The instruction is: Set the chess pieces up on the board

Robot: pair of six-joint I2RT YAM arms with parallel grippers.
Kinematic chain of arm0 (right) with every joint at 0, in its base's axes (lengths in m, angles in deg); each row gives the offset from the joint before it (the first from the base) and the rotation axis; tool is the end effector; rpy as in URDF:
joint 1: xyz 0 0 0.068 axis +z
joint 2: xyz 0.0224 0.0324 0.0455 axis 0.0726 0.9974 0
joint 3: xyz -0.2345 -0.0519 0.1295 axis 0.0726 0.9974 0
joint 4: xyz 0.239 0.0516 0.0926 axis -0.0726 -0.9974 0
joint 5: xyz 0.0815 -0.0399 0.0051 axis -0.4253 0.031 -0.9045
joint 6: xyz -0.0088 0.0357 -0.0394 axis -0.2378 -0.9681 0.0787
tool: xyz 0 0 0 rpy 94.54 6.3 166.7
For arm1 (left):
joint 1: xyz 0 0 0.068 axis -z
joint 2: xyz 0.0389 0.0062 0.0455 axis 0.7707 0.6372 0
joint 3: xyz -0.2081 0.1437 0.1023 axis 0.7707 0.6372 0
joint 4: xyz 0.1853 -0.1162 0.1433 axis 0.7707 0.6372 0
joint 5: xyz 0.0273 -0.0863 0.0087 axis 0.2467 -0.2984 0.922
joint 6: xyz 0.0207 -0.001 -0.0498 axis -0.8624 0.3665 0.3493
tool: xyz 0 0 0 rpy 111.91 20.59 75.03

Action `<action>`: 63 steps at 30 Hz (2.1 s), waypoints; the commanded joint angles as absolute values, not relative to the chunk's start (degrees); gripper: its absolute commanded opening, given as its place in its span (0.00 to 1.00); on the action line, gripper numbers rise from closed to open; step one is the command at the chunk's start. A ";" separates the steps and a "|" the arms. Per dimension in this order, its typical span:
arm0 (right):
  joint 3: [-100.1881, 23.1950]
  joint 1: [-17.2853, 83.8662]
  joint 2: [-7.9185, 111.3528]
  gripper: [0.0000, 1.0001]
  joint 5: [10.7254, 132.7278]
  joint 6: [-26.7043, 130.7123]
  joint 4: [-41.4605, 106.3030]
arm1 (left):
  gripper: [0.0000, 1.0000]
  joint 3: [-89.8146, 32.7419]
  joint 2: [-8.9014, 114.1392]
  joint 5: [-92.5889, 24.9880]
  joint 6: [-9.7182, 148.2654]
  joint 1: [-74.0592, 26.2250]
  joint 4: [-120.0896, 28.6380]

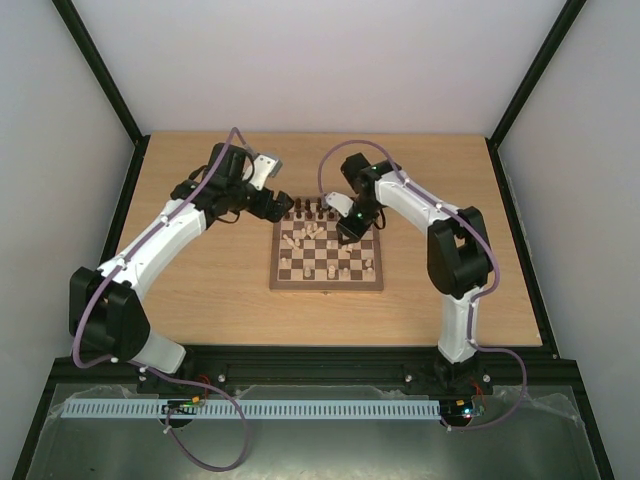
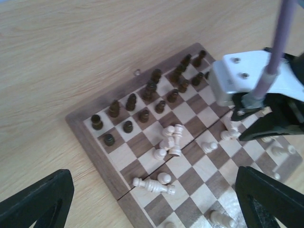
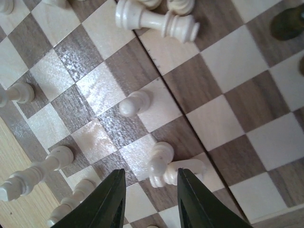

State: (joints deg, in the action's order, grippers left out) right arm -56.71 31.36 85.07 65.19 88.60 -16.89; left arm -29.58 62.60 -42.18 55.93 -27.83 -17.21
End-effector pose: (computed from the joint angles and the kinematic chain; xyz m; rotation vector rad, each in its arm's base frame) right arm 0.3659 0.1980 0.2217 -1.3771 2.4130 0.3346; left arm 0.3058 -0.1384 0.3162 0.6313 2.1727 -0.5210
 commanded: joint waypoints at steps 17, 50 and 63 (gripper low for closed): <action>-54.45 33.91 89.10 0.19 67.90 87.70 -18.69 | 0.91 -27.09 61.30 -53.44 54.66 -28.36 -19.37; -50.09 35.72 78.01 0.08 68.78 90.76 -21.92 | 0.92 -26.24 62.07 -54.25 56.46 -28.44 -21.27; -42.28 35.72 76.03 0.09 72.84 92.06 -19.76 | 0.92 -25.80 62.04 -54.44 56.80 -28.44 -21.56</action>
State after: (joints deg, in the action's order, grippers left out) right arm -43.92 35.43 77.11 71.25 91.42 -18.16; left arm -26.34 62.49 -53.53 56.44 -28.00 -20.64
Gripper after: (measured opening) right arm 0.089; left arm 0.925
